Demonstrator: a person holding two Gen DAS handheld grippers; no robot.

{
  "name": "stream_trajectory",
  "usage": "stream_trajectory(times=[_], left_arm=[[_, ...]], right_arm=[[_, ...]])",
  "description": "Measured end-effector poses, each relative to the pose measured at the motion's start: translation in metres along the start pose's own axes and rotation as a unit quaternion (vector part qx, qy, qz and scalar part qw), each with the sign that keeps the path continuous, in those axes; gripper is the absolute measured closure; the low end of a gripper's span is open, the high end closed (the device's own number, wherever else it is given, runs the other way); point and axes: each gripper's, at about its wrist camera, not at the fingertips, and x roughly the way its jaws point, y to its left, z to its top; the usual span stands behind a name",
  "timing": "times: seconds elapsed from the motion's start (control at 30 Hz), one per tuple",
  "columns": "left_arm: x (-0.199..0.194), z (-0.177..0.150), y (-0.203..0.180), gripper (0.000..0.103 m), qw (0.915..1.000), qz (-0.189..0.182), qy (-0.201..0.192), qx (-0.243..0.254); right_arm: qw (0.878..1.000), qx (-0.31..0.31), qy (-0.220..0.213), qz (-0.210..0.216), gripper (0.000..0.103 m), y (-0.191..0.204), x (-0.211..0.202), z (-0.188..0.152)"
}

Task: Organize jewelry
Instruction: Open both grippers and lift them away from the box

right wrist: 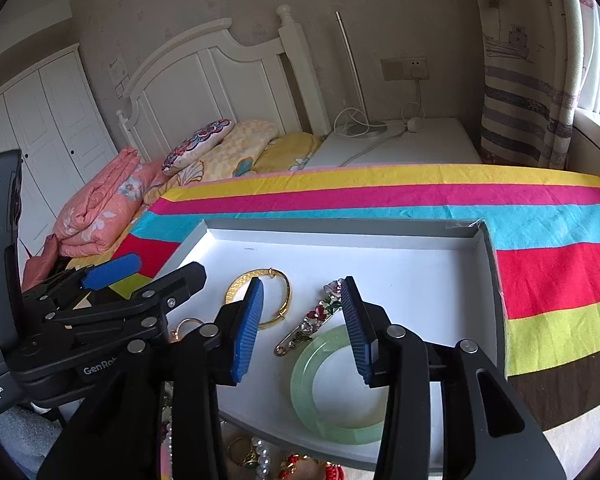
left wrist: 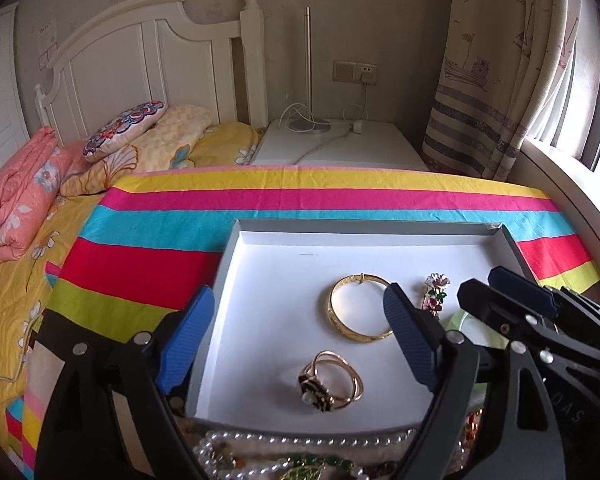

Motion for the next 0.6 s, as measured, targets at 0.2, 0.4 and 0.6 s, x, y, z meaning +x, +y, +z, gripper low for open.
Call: stream_trajectory(times=[0.2,0.4,0.6], left_arm=[[-0.052,-0.03,0.028,0.003,0.9995,0.011,-0.028,-0.01],[-0.08,-0.081,0.076,0.003,0.998,-0.003,-0.013,-0.062],[-0.096,-0.125,0.099,0.003,0.997,-0.008,-0.004,-0.077]], right_arm=[[0.999,-0.008,-0.026,0.021,0.044,0.009,-0.044,-0.004],[0.999,-0.037,-0.021,0.029,0.043,0.022,-0.072,-0.03],[0.998,-0.053,0.008,0.035,0.043,0.031,-0.08,-0.061]])
